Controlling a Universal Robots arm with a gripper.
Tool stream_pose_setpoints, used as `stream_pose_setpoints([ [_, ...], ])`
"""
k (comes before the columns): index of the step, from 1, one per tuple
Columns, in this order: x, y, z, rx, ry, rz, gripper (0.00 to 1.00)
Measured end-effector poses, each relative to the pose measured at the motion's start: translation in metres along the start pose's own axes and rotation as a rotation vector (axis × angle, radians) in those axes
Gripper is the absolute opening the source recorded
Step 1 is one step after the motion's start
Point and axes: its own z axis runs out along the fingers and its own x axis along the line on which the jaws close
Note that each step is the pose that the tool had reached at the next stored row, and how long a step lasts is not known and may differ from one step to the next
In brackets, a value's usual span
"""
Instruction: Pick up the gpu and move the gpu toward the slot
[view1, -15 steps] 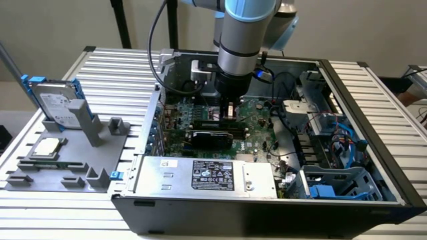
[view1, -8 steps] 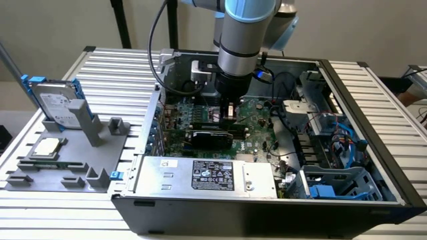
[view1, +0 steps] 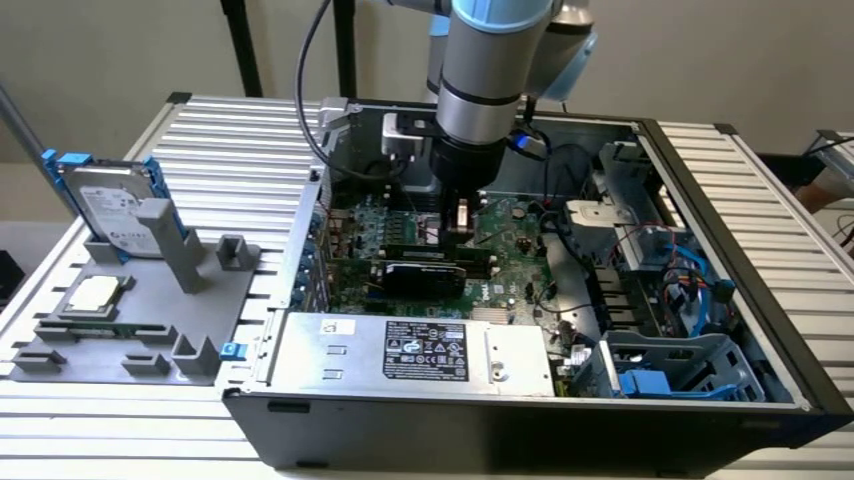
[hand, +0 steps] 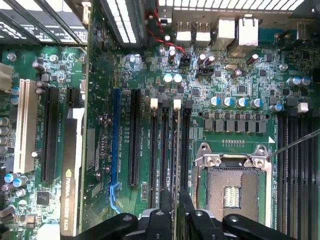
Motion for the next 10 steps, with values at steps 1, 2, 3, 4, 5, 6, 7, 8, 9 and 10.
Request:
stream_pose_setpoints([
  [1,-0.0001,0.0001,-0.0034,-0.0006,-0.0002,0.000,0.22],
  [2,-0.0001,0.0002,-0.0056,-0.0010,-0.0002,0.000,0.22],
  [3,-0.0001,0.0002,-0.0072,-0.0014,-0.0001,0.000,0.22],
  [4,-0.0001,0.0003,-0.0078,-0.0016,-0.0001,0.000,0.22],
  [5,-0.0002,0.0003,-0.0079,-0.0016,-0.0004,0.000,0.22],
  [6,-0.0002,0.0002,-0.0079,-0.0015,-0.0006,0.000,0.20],
  [7,-0.0002,0.0003,-0.0082,-0.0016,-0.0003,0.000,0.20],
  [8,-0.0001,0.0003,-0.0082,-0.0016,-0.0003,0.000,0.13],
  [9,-0.0001,0.0003,-0.0083,-0.0017,-0.0003,0.000,0.11],
  [10,-0.0001,0.0005,-0.0083,-0.0017,-0.0002,0.000,0.11],
])
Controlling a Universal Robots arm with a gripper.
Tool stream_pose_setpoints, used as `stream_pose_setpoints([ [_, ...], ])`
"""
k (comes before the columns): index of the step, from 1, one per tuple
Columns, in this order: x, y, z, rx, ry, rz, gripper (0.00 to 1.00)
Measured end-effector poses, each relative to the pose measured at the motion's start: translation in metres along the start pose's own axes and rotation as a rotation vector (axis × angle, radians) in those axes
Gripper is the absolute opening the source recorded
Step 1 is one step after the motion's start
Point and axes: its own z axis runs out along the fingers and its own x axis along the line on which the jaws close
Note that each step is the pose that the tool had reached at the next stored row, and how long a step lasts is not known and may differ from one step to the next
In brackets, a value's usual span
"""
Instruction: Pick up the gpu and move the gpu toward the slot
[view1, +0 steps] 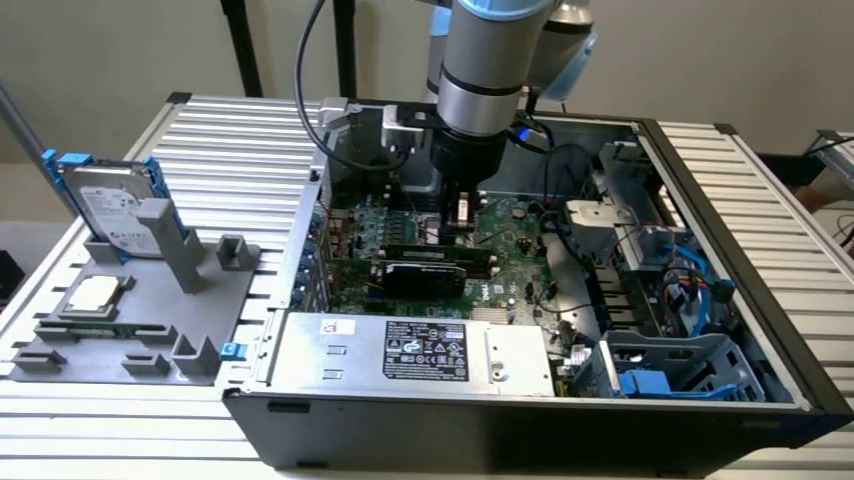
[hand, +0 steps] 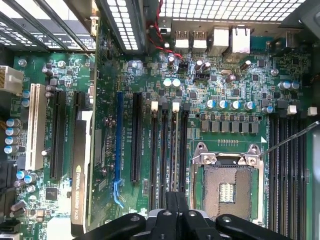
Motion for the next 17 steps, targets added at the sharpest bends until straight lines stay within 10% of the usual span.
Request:
stream_pose_setpoints([
  [17,-0.002,0.0047,0.0103,0.0003,0.0000,0.000,0.11],
])
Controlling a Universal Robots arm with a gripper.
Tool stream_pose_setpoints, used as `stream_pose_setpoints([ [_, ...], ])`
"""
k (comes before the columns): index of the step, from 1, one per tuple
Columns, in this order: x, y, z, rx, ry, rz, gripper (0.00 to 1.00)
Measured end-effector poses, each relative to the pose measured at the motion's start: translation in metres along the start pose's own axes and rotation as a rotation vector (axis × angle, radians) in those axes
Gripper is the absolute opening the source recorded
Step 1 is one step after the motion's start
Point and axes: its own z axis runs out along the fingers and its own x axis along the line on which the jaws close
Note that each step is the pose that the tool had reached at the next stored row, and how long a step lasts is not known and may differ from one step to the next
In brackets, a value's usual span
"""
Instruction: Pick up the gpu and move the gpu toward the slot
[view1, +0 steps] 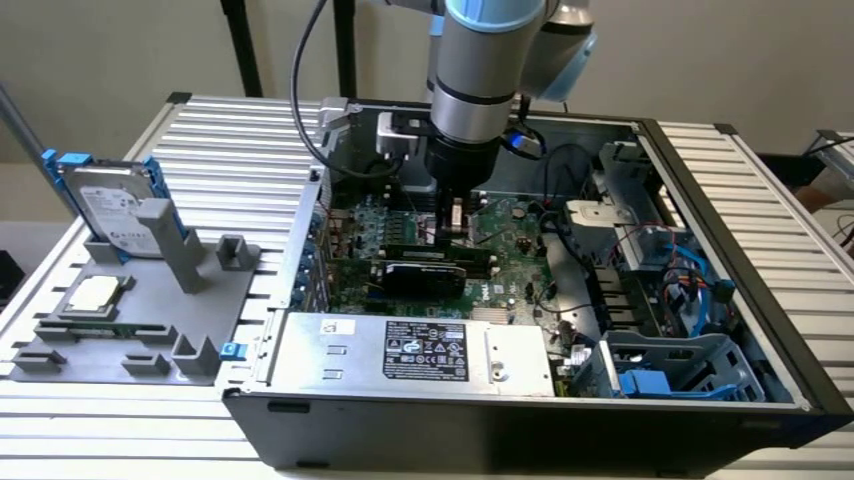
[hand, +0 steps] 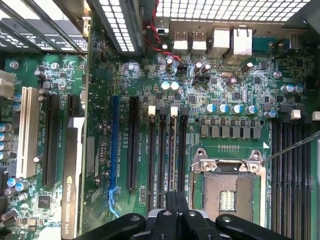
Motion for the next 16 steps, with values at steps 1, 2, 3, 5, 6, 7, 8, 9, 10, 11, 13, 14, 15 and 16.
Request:
stream_pose_setpoints([
  [1,0.0000,0.0000,0.0006,-0.0001,0.0003,0.000,0.11],
  [2,0.0000,0.0000,0.0011,-0.0002,0.0005,0.000,0.11],
  [3,0.0001,0.0000,0.0017,-0.0004,0.0007,0.000,0.11],
  [5,0.0001,-0.0001,0.0030,-0.0005,0.0009,0.000,0.11],
  [6,0.0000,-0.0002,0.0040,0.0000,0.0002,0.000,0.11],
  [7,0.0001,-0.0001,0.0048,-0.0002,0.0002,0.000,0.11],
  [8,0.0001,-0.0002,0.0053,-0.0003,0.0005,0.000,0.11],
  [9,0.0001,-0.0002,0.0057,-0.0003,0.0007,0.000,0.11],
  [10,0.0001,-0.0002,0.0059,-0.0004,0.0009,0.000,0.11],
  [11,0.0000,-0.0002,0.0060,-0.0003,0.0006,0.000,0.11],
  [13,-0.0001,-0.0002,0.0062,-0.0001,0.0002,0.000,0.11],
  [14,-0.0002,-0.0002,0.0056,0.0002,-0.0004,0.000,0.11],
  [15,-0.0004,-0.0002,0.0045,0.0006,-0.0016,0.000,0.11],
  [16,-0.0005,-0.0002,0.0028,0.0010,-0.0026,0.000,0.11],
])
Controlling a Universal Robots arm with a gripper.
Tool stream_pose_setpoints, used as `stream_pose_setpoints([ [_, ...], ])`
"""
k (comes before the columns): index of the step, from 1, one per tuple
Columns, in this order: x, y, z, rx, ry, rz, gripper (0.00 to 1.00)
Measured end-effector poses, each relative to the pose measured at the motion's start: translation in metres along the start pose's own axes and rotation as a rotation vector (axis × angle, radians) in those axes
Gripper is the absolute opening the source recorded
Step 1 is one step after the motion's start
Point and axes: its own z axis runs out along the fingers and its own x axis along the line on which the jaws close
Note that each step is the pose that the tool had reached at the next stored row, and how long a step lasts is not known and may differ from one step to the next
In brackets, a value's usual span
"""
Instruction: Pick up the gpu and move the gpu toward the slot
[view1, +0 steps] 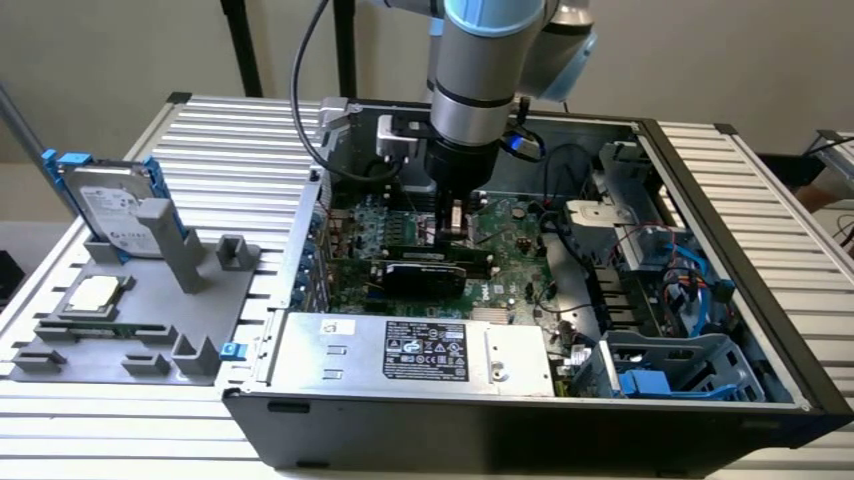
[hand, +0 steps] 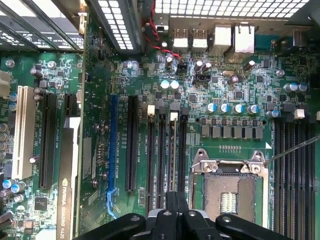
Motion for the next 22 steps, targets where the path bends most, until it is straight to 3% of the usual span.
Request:
stream_pose_setpoints([
  [4,0.0002,0.0004,-0.0072,-0.0024,0.0025,0.000,0.11],
  [22,0.0002,0.0004,-0.0076,-0.0024,0.0026,0.000,0.11],
])
